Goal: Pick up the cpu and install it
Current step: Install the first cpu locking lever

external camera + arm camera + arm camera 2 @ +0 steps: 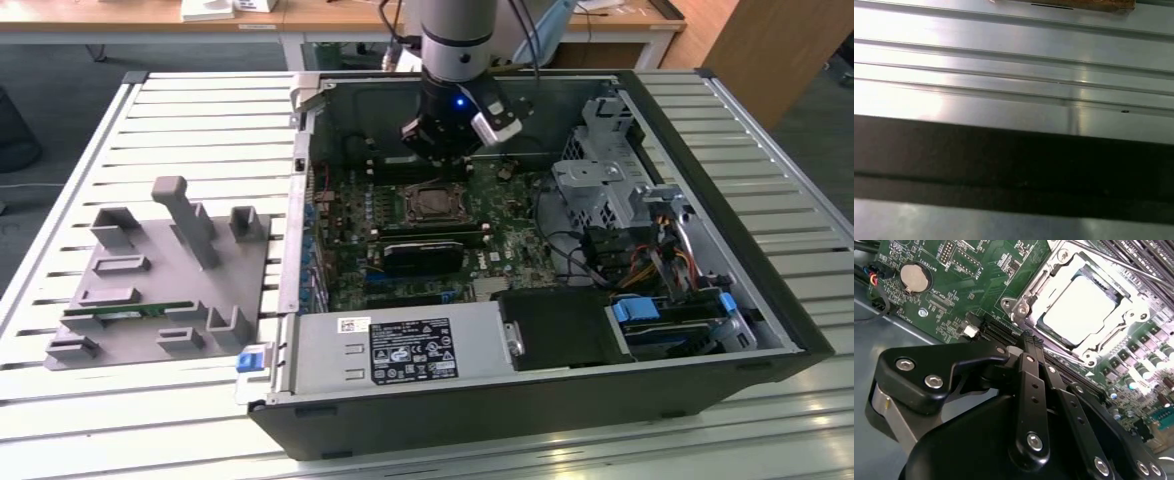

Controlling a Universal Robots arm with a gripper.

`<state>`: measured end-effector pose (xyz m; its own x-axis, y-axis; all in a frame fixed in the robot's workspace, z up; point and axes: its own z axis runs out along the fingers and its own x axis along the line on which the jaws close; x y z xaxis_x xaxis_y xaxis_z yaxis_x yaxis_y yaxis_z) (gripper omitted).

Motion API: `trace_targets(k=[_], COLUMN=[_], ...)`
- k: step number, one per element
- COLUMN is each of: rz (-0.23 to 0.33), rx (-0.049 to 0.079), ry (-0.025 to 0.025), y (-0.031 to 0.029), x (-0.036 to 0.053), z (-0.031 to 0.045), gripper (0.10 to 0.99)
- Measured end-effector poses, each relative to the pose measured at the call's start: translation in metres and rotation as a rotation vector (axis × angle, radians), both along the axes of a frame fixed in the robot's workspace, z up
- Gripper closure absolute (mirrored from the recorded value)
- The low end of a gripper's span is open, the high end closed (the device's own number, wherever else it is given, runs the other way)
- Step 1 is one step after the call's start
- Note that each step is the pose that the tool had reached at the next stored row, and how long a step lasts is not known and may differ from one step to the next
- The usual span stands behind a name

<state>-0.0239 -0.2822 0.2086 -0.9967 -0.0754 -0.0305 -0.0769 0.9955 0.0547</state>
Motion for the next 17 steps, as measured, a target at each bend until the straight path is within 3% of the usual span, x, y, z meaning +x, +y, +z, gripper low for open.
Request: trace_targets(k=[12,17], rz=[0.000,0.000], rx=[-0.002,-0.024], ry=[0.0011,0.0011], y=[0.0000,0.0001], x=[0.0016,0.0016], z=[-0.0071,-0.0071], gripper=[0.980,0.980])
